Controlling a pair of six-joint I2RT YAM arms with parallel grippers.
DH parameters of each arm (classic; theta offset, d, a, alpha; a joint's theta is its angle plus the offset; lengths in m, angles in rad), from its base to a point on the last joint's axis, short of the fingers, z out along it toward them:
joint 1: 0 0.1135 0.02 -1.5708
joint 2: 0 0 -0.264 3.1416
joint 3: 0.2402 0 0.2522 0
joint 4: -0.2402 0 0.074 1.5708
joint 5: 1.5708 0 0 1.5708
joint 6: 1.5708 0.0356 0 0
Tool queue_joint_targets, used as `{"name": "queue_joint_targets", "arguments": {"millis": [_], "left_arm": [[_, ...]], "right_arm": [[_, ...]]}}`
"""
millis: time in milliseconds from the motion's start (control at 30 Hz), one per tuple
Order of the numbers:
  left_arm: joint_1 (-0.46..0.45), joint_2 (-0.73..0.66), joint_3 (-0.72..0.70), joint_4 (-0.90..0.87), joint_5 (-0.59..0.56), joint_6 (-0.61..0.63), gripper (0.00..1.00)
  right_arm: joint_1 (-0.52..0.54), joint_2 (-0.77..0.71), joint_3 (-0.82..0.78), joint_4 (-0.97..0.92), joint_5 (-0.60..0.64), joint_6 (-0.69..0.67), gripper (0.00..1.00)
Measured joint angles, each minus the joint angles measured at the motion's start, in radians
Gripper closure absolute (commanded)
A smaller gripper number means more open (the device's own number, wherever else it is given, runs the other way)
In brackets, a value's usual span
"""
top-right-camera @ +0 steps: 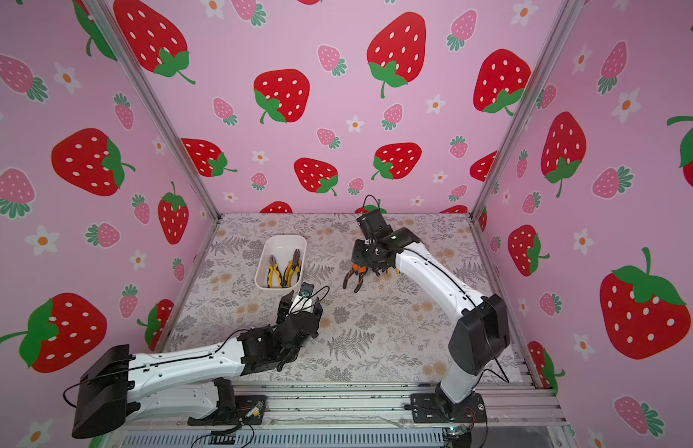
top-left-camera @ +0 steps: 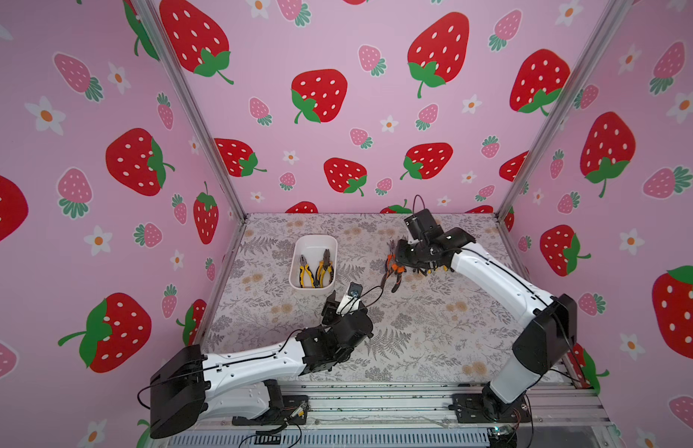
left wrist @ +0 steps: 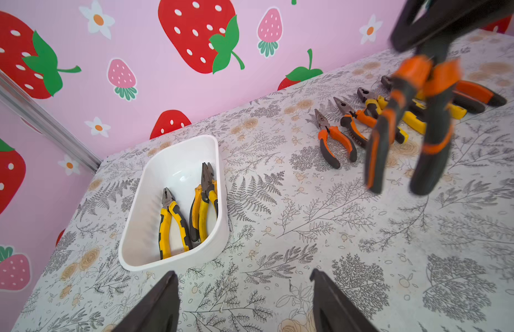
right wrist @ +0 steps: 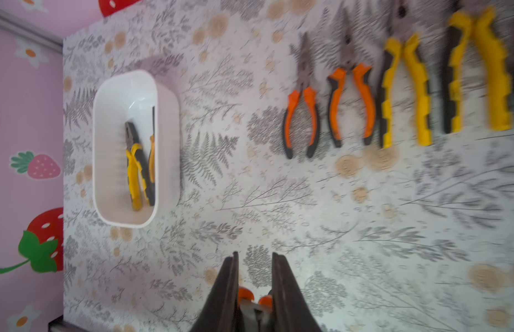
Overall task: Take the pliers out of the storage box
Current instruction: Place the pliers at the center of the board.
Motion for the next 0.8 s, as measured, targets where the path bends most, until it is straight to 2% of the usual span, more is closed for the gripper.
{"name": "queue_joint_targets", "arguments": {"millis": [167,300,367,400,633,800], "left_arm": [[0.133,0.005,0.001,-0.042,0.094,-0.06,0.36],[0.161,0.06,0.029,-0.084,0.15,-0.081,0.41],[0.162,0.101,0.06,-0.105,0.169,-0.084,0.59],[0.163,0.121,0.075,-0.111,0.178,-0.082,0.64],[0.173,0.158,0.109,-0.131,0.217,-0.087,0.59],[0.198,0.177,0.124,-0.138,0.243,-0.088,0.59]], "right_arm": [[-0.172,-0.114,-0.06,-0.012,0.024,-0.119,1.0],[-0.285,-0.166,-0.116,-0.024,0.053,-0.196,1.0],[-0.331,-0.19,-0.177,0.014,0.035,-0.278,1.0],[-0.353,-0.206,-0.224,0.044,0.02,-0.325,1.0],[-0.392,-0.25,-0.489,0.174,-0.041,-0.616,1.0],[-0.401,-0.194,-0.494,0.183,-0.112,-0.742,1.0]]}}
